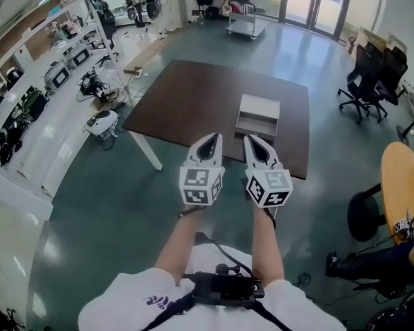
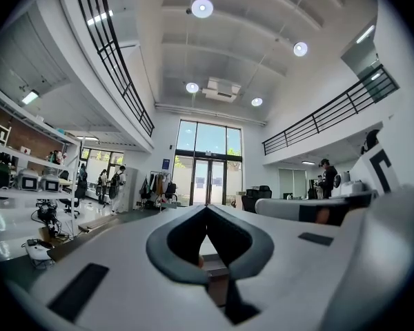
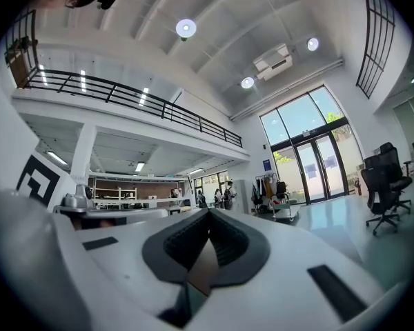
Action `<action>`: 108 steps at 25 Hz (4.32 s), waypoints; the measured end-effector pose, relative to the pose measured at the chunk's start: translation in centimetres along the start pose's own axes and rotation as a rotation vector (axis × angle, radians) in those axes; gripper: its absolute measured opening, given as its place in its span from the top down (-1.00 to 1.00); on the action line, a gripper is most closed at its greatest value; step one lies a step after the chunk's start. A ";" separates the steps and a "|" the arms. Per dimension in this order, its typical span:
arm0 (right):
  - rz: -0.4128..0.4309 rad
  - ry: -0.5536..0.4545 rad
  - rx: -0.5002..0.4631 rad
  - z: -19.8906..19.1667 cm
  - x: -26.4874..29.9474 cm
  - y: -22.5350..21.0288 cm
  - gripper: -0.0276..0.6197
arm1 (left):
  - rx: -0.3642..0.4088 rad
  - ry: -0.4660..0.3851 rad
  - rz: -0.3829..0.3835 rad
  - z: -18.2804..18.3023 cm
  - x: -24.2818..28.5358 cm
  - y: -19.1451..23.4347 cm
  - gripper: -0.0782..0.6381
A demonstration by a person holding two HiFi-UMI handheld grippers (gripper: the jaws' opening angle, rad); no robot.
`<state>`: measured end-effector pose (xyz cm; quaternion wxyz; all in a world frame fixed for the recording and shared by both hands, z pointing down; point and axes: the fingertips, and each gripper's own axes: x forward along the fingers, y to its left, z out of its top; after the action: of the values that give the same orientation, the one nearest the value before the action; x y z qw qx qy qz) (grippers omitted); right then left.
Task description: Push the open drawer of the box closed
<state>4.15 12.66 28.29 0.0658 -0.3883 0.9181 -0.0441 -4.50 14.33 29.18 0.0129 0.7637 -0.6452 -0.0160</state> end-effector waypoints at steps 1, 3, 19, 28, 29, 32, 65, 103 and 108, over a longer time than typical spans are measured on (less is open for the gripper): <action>-0.002 0.001 0.003 -0.2 0.5 -0.2 0.90 | -0.001 0.001 0.000 -0.1 0.4 0.5 0.76; -0.012 -0.002 0.005 -0.3 2.0 -0.6 0.90 | -0.002 -0.006 -0.012 0.0 1.4 1.8 0.76; -0.288 -0.040 -0.052 0.2 15.6 -13.2 0.90 | -0.030 -0.031 -0.412 0.4 22.8 5.5 0.76; -0.368 0.000 -0.005 -3.9 20.4 -17.0 0.90 | -0.016 -0.011 -0.527 -2.4 28.8 8.4 0.76; -0.380 0.005 0.014 -4.6 20.4 -17.6 0.90 | -0.013 -0.007 -0.541 -3.0 29.1 8.2 0.76; -0.427 0.021 0.069 -6.6 20.1 -19.9 0.90 | -0.033 -0.018 -0.572 -4.4 30.2 8.3 0.76; -0.585 0.485 0.762 -40.8 14.7 -33.4 0.89 | -0.104 0.264 -0.513 -23.5 43.2 2.7 0.76; -0.585 0.899 0.376 -44.2 19.6 -33.9 0.67 | -0.107 0.354 -0.348 -26.0 44.5 9.4 0.76; -0.590 0.919 0.370 -44.3 19.7 -34.0 0.67 | -0.117 0.362 -0.333 -26.4 44.9 9.8 0.76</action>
<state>7.77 -23.84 74.78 -0.2881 -0.5509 0.6824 -0.3845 -5.60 -31.62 55.61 0.1696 0.8478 -0.4958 0.0817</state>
